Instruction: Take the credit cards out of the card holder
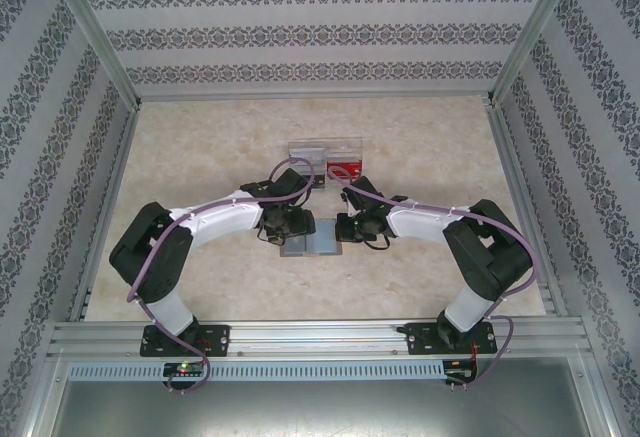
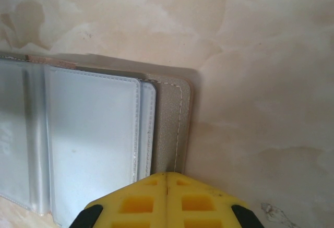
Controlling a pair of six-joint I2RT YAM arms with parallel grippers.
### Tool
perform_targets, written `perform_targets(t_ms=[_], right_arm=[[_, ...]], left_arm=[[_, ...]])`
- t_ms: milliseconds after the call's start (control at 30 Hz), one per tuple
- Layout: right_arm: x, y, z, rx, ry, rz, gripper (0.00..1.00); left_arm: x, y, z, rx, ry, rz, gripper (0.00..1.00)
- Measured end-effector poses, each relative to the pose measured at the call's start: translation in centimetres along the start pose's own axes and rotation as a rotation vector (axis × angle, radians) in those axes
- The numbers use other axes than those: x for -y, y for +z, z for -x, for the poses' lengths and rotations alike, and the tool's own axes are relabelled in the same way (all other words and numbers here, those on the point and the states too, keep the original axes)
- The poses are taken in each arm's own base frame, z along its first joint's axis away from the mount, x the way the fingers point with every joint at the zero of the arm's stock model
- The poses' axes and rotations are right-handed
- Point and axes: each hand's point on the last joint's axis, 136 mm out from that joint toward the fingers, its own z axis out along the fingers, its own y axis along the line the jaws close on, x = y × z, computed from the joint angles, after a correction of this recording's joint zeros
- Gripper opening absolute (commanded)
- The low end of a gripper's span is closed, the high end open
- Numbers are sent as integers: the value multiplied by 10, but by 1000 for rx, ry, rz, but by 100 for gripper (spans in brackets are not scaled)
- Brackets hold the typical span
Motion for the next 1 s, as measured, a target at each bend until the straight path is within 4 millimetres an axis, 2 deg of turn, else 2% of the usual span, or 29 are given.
perform_targets(t_ms=[733, 1000], right_arm=[[-1, 0, -1, -4, 0, 6, 0], [-1, 0, -1, -4, 0, 6, 0]], left_arm=[[-8, 13, -3, -21, -5, 39, 65], [2, 14, -3, -29, -1, -6, 65]])
